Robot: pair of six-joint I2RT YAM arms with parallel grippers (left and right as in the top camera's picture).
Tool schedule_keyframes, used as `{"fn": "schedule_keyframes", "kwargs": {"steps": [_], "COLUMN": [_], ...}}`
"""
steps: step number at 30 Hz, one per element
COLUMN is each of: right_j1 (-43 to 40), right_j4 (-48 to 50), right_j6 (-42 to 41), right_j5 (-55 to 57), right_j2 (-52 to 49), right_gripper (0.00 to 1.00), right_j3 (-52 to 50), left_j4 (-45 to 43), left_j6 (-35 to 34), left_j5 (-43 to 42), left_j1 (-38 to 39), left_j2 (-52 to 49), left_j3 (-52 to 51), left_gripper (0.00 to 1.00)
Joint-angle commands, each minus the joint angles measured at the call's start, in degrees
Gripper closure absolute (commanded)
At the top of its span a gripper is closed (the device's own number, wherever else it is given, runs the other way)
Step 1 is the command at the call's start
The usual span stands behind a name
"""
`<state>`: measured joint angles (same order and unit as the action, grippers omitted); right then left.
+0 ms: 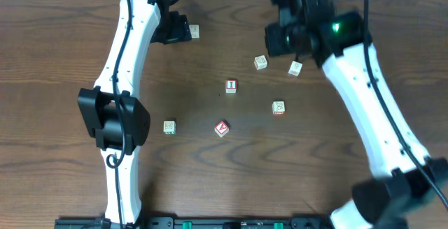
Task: Spell out Ai2
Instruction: 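Lift the '2' block and carry it toward the red 'I' block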
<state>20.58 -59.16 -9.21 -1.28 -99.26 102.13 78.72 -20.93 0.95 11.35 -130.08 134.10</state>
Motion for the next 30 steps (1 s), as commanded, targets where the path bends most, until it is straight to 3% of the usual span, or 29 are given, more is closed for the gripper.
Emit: {"fn": "schedule_keyframes", "kwargs": {"steps": [1, 7, 16, 30], "right_j1": [0.8, 3.5, 7.1, 8.3], "right_j4": [3.6, 8.9, 24.9, 34.8], "right_j6": [-1.5, -3.6, -11.3, -20.6], "right_j5": [0.1, 0.9, 1.0, 2.6], "right_j2": [6.4, 8.9, 8.8, 1.8], "right_gripper": [0.99, 0.99, 0.99, 0.99], "right_j3": [-9.5, -21.7, -34.4, -40.5], "left_j4": [-0.2, -0.3, -0.2, 0.3], "left_j6": [0.4, 0.4, 0.4, 0.4], "left_j5": [1.0, 1.0, 0.9, 0.9], "left_j1": [-0.1, -0.1, -0.1, -0.1], "left_j2": [1.1, 1.1, 1.1, 1.1], "left_j3": [1.0, 1.0, 1.0, 1.0], "left_gripper": [0.05, 0.04, 0.05, 0.05]}}
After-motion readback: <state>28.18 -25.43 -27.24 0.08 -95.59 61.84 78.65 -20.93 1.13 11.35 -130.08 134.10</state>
